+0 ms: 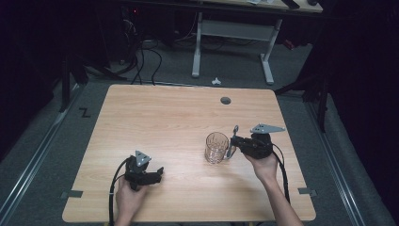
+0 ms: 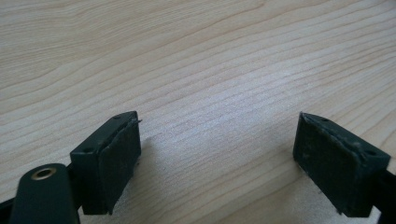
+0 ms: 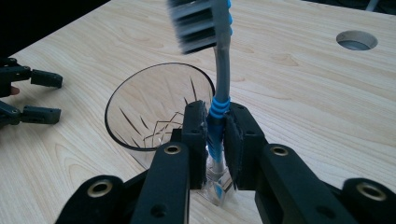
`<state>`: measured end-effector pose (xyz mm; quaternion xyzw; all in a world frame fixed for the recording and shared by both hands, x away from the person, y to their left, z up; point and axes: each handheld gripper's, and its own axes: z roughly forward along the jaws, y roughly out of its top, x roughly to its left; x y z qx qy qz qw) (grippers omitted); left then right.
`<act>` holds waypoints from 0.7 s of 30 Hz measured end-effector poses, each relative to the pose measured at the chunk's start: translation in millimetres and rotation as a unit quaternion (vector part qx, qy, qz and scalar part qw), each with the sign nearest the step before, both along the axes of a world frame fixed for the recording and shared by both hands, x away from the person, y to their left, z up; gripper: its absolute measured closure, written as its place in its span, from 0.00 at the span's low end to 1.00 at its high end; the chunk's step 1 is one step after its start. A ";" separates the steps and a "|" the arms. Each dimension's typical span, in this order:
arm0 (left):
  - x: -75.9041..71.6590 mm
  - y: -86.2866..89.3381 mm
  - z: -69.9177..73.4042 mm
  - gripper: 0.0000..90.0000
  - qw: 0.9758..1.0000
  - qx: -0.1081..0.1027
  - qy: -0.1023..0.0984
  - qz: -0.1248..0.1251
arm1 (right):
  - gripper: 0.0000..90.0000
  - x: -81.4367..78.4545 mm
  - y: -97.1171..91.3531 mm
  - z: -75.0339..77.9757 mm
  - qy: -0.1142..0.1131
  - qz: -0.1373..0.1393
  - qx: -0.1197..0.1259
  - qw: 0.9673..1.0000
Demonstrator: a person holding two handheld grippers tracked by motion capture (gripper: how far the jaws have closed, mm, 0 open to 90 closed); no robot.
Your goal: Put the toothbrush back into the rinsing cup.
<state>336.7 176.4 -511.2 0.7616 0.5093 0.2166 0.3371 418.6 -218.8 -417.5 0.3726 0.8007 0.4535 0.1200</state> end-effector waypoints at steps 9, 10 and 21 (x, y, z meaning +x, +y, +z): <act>0.0 0.0 0.0 0.17 1.000 0.000 0.000 0.000 | 0.84 -1.2 1.7 -0.1 -0.007 -0.006 -0.007 1.000; 0.0 0.0 0.0 0.17 1.000 0.000 0.000 0.000 | 0.83 -1.2 1.8 -0.2 -0.007 -0.006 -0.008 1.000; 0.0 0.0 0.0 0.17 1.000 0.000 0.000 0.000 | 0.69 -4.8 -0.3 2.8 -0.017 -0.014 -0.012 1.000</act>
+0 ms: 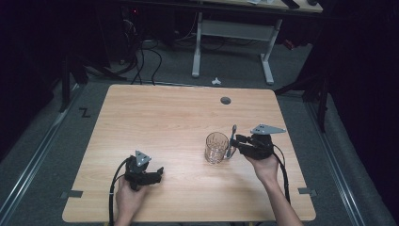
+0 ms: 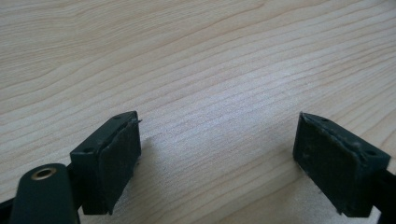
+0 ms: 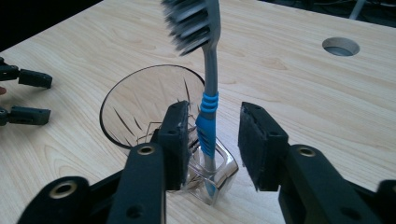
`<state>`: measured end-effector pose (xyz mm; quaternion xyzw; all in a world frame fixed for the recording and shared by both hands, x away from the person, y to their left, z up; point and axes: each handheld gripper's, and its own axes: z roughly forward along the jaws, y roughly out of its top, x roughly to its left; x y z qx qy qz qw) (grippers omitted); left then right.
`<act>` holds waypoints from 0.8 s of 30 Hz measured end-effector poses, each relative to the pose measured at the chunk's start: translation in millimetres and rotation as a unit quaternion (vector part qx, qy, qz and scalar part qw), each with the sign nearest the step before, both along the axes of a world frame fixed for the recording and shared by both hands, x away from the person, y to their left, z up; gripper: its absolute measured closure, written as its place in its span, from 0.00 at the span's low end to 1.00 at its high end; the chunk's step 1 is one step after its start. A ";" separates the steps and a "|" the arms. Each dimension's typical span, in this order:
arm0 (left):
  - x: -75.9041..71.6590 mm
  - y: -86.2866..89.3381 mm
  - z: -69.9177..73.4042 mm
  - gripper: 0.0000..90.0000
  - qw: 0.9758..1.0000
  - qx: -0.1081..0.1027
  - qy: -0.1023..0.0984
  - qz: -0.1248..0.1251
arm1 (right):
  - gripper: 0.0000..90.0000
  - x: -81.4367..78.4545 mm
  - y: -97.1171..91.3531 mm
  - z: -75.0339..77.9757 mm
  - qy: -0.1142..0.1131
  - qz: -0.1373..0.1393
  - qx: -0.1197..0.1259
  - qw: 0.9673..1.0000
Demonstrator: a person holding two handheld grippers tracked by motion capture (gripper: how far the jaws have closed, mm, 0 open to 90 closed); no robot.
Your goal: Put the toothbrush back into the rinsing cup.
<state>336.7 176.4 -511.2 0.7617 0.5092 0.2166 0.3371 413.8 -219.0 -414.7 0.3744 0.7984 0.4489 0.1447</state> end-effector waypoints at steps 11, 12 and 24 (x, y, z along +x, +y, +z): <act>0.0 0.0 0.0 0.17 1.000 0.000 0.000 0.000 | 0.67 -4.6 -7.5 4.7 -0.007 -0.008 0.007 1.000; 0.0 0.0 0.0 0.17 1.000 0.000 0.000 0.000 | 0.67 -5.1 -8.3 5.1 -0.007 -0.010 0.008 1.000; 0.0 0.0 0.0 0.17 1.000 0.000 0.000 0.000 | 0.69 -11.5 -23.6 2.3 -0.006 -0.029 0.020 0.999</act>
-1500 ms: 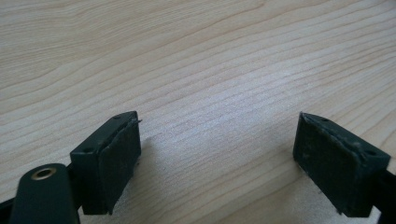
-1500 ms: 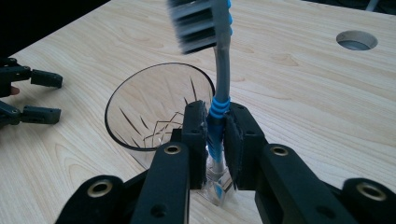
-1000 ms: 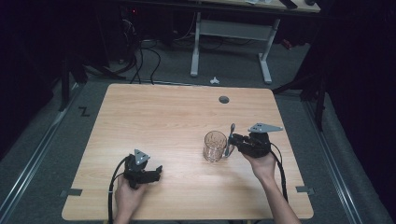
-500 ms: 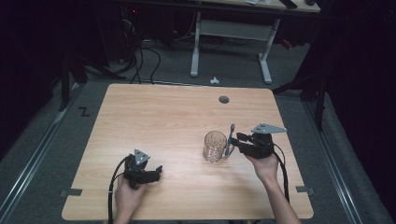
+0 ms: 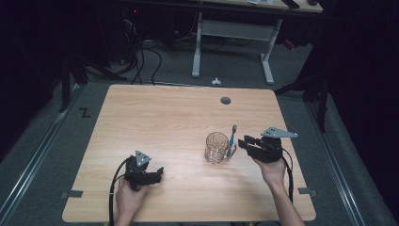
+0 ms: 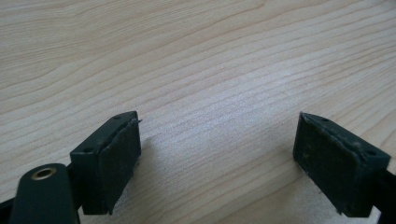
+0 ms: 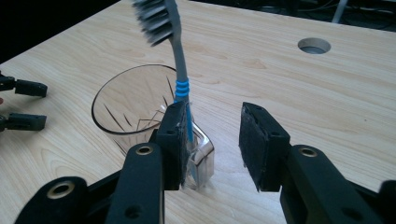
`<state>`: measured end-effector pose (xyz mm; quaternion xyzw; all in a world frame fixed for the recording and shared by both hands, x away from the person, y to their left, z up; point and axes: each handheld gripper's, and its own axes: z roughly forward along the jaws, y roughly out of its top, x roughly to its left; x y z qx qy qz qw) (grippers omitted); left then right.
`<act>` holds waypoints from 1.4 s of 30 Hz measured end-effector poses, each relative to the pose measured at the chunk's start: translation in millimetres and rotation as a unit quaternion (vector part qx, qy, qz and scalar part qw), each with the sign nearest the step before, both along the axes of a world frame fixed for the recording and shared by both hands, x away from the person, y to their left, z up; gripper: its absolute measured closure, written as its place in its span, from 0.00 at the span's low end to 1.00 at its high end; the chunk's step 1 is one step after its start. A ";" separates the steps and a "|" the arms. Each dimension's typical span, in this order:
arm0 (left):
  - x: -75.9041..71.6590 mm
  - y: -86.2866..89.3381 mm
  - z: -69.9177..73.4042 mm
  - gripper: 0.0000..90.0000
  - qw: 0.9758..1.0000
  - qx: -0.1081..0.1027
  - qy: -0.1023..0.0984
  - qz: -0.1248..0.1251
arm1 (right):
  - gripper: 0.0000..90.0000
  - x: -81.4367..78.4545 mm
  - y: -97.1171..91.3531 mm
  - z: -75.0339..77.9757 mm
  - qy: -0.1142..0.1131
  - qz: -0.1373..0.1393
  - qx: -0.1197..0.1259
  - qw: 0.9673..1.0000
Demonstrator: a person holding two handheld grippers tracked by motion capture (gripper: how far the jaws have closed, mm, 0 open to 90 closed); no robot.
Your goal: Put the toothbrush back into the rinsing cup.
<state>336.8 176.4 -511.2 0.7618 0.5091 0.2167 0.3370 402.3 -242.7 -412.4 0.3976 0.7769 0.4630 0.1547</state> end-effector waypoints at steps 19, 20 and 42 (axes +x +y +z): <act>0.0 0.0 0.0 0.17 1.000 0.000 0.000 0.000 | 0.70 -11.0 -18.2 -0.7 -0.003 -0.012 0.013 1.000; 0.0 0.0 0.0 0.17 1.000 0.000 0.000 0.000 | 0.70 -11.9 -19.8 -0.8 -0.002 -0.014 0.015 1.000; 0.0 0.0 0.0 0.17 1.000 0.000 0.000 0.000 | 0.70 -22.3 -35.9 -12.1 0.006 -0.030 0.028 0.999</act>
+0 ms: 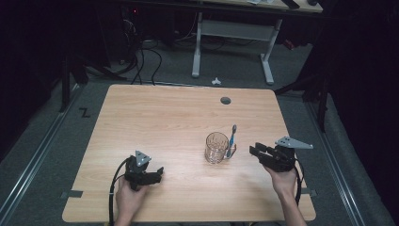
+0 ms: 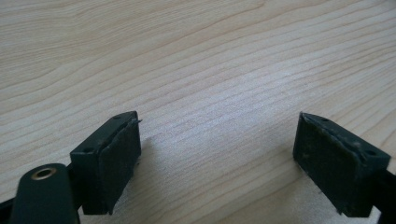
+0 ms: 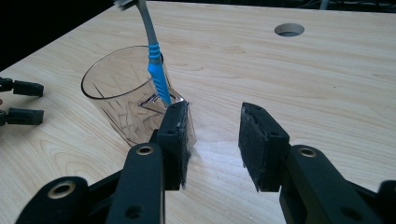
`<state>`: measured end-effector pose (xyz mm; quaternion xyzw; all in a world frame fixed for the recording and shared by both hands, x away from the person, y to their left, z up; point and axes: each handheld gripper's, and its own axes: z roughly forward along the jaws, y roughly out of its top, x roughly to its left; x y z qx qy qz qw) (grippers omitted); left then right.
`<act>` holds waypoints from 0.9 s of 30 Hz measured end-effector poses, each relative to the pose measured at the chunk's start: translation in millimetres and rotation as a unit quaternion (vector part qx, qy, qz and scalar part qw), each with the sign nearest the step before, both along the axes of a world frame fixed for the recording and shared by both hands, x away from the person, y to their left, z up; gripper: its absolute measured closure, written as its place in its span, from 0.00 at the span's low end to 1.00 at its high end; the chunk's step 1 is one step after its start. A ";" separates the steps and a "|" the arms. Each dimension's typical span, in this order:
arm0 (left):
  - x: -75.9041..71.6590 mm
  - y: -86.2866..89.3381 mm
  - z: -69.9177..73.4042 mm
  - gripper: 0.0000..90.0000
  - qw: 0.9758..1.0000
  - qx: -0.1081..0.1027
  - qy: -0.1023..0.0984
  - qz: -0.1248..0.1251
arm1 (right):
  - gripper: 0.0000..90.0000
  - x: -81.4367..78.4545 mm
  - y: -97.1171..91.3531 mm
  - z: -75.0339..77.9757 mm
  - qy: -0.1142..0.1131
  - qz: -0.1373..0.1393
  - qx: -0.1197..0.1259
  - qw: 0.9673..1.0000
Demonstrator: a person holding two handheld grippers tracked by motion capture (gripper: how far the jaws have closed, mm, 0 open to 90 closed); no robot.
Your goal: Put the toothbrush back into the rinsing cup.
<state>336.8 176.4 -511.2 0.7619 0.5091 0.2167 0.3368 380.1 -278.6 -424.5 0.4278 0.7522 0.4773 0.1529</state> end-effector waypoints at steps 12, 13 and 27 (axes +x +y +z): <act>0.0 0.0 0.0 0.17 1.000 0.000 0.000 0.000 | 0.70 -1.5 -4.0 -13.6 0.011 -0.009 -0.012 1.000; 0.0 0.0 0.0 0.17 1.000 0.000 0.000 0.000 | 0.70 -1.5 -4.4 -15.7 0.012 -0.010 -0.013 1.000; 0.0 0.0 0.0 0.17 1.000 0.000 0.000 0.000 | 0.70 -3.8 -5.4 -25.5 0.019 -0.014 -0.011 1.000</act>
